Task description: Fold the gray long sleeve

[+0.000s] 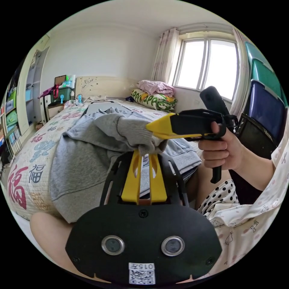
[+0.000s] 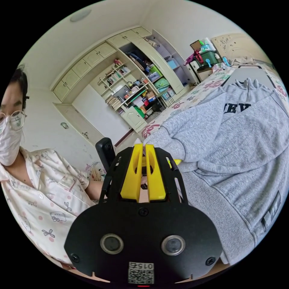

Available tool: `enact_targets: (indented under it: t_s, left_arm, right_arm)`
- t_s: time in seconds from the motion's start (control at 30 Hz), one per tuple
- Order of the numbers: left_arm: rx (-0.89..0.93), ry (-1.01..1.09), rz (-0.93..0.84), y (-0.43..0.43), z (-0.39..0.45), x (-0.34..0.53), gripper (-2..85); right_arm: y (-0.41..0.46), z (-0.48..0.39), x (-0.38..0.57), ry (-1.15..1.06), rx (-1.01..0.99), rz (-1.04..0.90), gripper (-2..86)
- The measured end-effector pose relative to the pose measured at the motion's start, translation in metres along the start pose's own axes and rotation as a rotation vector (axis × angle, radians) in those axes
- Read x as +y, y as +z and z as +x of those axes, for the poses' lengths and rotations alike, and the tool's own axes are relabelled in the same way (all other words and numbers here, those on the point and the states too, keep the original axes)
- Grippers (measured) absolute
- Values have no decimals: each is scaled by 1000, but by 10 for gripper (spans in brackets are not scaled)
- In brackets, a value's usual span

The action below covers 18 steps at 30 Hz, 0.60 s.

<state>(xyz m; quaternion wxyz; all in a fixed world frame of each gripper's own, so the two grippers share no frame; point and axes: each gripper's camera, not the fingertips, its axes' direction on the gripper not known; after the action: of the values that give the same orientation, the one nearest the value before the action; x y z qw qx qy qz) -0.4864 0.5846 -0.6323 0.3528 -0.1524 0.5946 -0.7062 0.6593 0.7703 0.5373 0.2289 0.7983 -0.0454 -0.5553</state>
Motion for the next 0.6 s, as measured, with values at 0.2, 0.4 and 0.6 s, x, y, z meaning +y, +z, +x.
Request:
enact_targets:
  t_s: [0.2, 0.4, 0.6]
  left_arm:
    - [7, -34, 20, -11, -36, 25, -3]
    - [11, -30, 16, -19, -67, 34, -6]
    - [-15, -101, 42, -29, -113, 41, -7]
  right_arm:
    - [62, -3, -6, -22, 36, -7, 0]
    - [148, -14, -24, -40, 97, -14, 2]
    - [238, -1, -29, 41, -6, 46, 6]
